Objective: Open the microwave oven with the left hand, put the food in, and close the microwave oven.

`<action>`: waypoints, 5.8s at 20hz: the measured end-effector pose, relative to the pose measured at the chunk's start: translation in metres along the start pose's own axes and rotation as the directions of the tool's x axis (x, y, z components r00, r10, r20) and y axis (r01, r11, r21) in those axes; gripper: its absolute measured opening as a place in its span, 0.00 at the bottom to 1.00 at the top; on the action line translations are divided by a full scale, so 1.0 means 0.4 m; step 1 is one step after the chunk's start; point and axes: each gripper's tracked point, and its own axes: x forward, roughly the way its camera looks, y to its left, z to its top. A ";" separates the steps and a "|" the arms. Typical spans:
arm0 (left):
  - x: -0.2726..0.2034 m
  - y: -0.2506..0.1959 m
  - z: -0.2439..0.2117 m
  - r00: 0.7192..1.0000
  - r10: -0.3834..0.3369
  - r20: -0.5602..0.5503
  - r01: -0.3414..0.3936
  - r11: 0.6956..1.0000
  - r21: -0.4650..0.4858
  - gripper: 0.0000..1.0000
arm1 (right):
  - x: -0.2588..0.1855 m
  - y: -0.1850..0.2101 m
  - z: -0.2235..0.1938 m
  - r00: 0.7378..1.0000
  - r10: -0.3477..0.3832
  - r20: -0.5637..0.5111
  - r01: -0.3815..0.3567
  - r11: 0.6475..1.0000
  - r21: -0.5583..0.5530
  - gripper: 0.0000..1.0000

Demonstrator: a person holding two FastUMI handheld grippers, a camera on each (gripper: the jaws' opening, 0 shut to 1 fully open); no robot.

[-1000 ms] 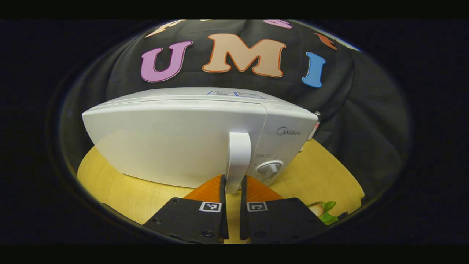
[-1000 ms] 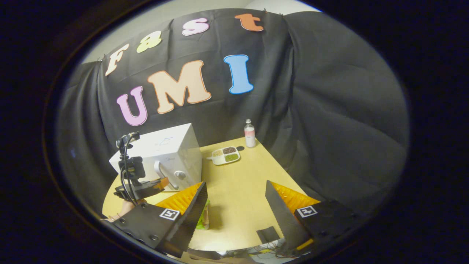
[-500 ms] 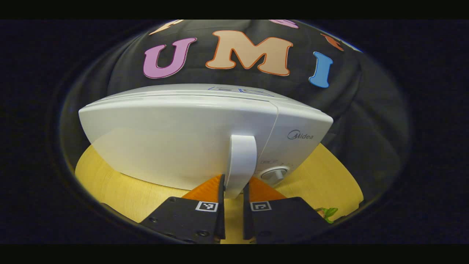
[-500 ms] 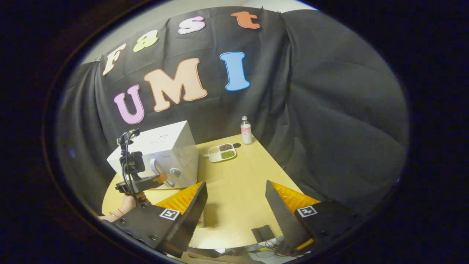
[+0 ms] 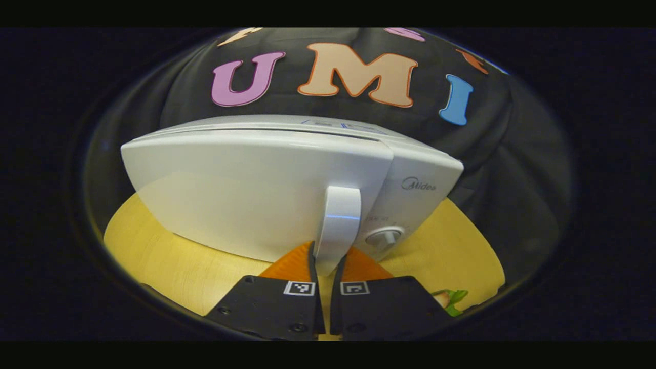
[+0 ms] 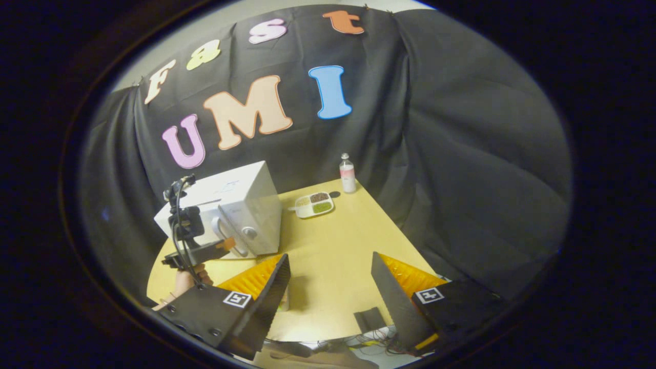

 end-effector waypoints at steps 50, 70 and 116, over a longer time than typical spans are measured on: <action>-0.970 1.080 -0.143 0.890 0.451 0.069 -0.433 0.882 -0.185 0.93 | -0.340 0.580 -0.409 0.983 0.075 -0.170 -0.092 0.991 -0.094 0.92; -0.952 0.875 -0.029 0.701 0.711 0.053 -0.667 0.680 -0.305 0.96 | 0.223 0.323 -0.347 0.806 0.057 -0.588 -0.096 0.995 -0.035 0.99; -0.885 1.016 -0.136 0.737 0.659 -0.150 -0.655 0.642 -0.400 0.96 | 0.141 0.822 -0.367 0.675 0.538 -0.505 -0.317 0.829 0.460 0.46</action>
